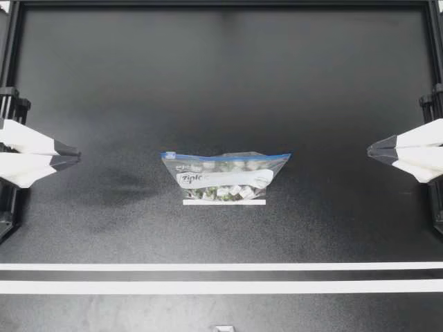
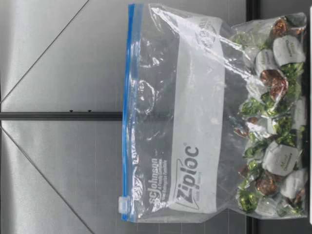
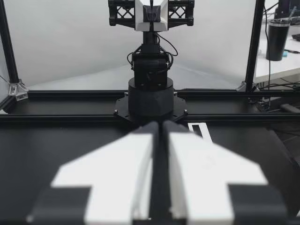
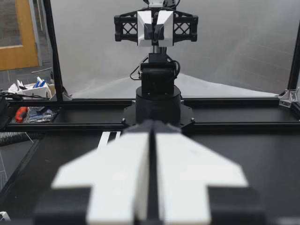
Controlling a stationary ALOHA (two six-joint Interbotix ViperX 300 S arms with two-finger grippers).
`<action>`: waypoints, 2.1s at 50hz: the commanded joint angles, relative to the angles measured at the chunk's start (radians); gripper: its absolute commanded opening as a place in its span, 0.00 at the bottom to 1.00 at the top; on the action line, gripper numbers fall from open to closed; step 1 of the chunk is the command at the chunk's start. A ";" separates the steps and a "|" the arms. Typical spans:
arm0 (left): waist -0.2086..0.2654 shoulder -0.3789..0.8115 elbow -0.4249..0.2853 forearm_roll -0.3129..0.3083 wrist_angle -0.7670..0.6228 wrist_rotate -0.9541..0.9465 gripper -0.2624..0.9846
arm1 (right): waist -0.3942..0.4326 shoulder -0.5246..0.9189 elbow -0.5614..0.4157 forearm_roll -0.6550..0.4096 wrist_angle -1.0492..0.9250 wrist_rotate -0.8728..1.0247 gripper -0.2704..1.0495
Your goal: Slide open the ziploc bag.
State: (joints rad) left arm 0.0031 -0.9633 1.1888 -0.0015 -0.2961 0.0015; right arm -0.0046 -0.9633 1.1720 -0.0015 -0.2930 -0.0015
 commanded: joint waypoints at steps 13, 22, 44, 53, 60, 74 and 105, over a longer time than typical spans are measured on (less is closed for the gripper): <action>0.000 0.009 -0.026 -0.012 -0.005 -0.006 0.10 | -0.008 0.015 -0.015 -0.002 -0.055 0.000 0.09; 0.029 0.066 0.021 -0.014 -0.034 0.006 0.10 | -0.025 0.095 -0.046 -0.003 -0.213 -0.003 0.09; 0.115 0.448 0.031 -0.064 -0.133 -0.008 0.12 | -0.066 0.583 -0.284 -0.003 -0.282 -0.011 0.09; 0.114 0.517 0.041 -0.074 -0.219 -0.009 0.25 | -0.083 0.736 -0.414 -0.012 -0.192 -0.012 0.09; 0.115 0.538 0.041 -0.074 -0.222 -0.009 0.44 | -0.103 0.810 -0.518 -0.044 -0.051 -0.026 0.14; 0.114 0.641 0.028 -0.074 -0.281 -0.011 0.51 | -0.109 0.936 -0.650 -0.052 0.049 -0.084 0.42; 0.114 0.792 -0.048 -0.074 -0.402 -0.011 0.50 | -0.109 1.075 -0.756 -0.051 0.189 -0.084 0.65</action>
State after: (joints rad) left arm 0.1166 -0.1718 1.1628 -0.0736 -0.6872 -0.0077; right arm -0.1058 0.1227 0.4403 -0.0522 -0.1028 -0.0874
